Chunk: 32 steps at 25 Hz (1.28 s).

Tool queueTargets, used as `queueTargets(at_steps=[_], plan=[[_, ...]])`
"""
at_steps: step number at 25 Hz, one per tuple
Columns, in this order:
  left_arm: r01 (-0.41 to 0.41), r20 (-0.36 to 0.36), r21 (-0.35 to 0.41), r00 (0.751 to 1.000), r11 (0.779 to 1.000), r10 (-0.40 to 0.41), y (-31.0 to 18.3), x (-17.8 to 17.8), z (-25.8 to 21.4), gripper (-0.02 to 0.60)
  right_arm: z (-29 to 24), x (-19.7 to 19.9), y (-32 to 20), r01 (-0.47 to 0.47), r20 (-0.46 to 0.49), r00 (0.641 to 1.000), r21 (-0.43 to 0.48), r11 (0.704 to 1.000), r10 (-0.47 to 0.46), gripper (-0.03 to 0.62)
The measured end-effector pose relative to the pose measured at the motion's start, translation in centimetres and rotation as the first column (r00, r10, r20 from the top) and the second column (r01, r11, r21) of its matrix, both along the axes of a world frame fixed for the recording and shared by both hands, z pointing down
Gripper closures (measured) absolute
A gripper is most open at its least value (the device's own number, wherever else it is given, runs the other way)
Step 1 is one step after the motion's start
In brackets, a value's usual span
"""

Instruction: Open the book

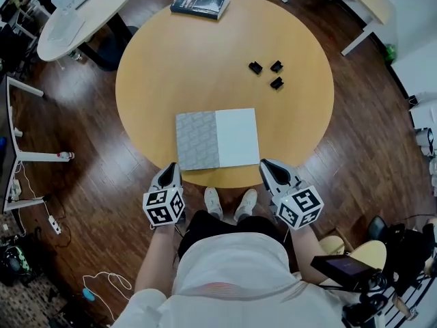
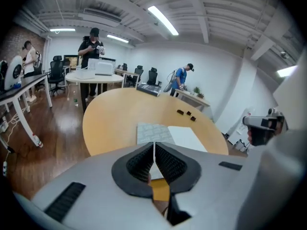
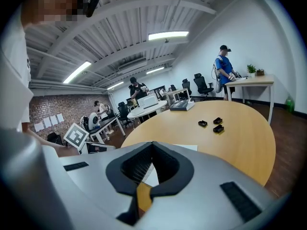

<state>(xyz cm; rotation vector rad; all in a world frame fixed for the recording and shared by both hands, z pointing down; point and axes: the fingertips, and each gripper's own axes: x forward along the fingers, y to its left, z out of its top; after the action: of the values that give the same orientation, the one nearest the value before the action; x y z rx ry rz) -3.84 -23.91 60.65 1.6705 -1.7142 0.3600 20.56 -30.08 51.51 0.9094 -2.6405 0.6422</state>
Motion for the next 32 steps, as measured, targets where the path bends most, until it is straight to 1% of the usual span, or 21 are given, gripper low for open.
queueTargets(at_steps=[3,5,9,13,15,17,19,21,29,32], plan=[[-0.036,0.005,0.113,0.999,0.993,0.035,-1.5,1.5,-4.7,0.558,-2.0,0.6,-0.5,-0.007,0.027,1.0,0.037,0.999,0.006,0.597],[-0.071,0.026,0.19,0.997,0.979,0.067,-2.5,2.8,-8.2,0.558,-3.5,1.1,-1.1,-0.008,0.041,0.999,0.071,0.997,0.005,0.597],[-0.145,0.074,0.317,0.989,0.937,0.128,-4.8,5.5,-14.1,0.558,-6.9,2.5,-2.9,-0.021,0.055,0.998,0.16,0.987,0.012,0.597],[-0.211,0.143,0.403,0.976,0.89,0.167,-5.9,8.0,-18.8,0.558,-10.7,3.7,-4.1,-0.047,0.079,0.996,0.235,0.971,0.029,0.597],[-0.236,0.156,0.44,0.97,0.867,0.185,-6.0,9.1,-20.9,0.558,-12.3,3.9,-4.4,-0.046,0.091,0.996,0.272,0.961,0.022,0.597],[-0.253,0.156,0.462,0.967,0.85,0.203,-5.9,10.1,-22.3,0.563,-13.7,4.0,-4.4,-0.045,0.105,0.994,0.305,0.951,0.014,0.597],[-0.253,0.154,0.474,0.967,0.843,0.204,-5.6,10.6,-23.2,0.569,-14.7,4.2,-4.2,-0.042,0.111,0.994,0.328,0.944,0.005,0.597],[-0.24,0.152,0.484,0.97,0.842,0.189,-5.3,10.5,-23.9,0.57,-15.3,4.3,-4.1,-0.042,0.112,0.994,0.339,0.94,0.004,0.597],[-0.218,0.124,0.489,0.976,0.844,0.18,-5.0,10.5,-24.2,0.569,-15.3,5.0,-3.5,-0.057,0.111,0.994,0.336,0.94,0.021,0.597],[-0.221,0.128,0.487,0.975,0.845,0.181,-5.2,10.7,-24.0,0.571,-15.2,5.2,-3.6,-0.059,0.112,0.993,0.338,0.939,0.022,0.597]])
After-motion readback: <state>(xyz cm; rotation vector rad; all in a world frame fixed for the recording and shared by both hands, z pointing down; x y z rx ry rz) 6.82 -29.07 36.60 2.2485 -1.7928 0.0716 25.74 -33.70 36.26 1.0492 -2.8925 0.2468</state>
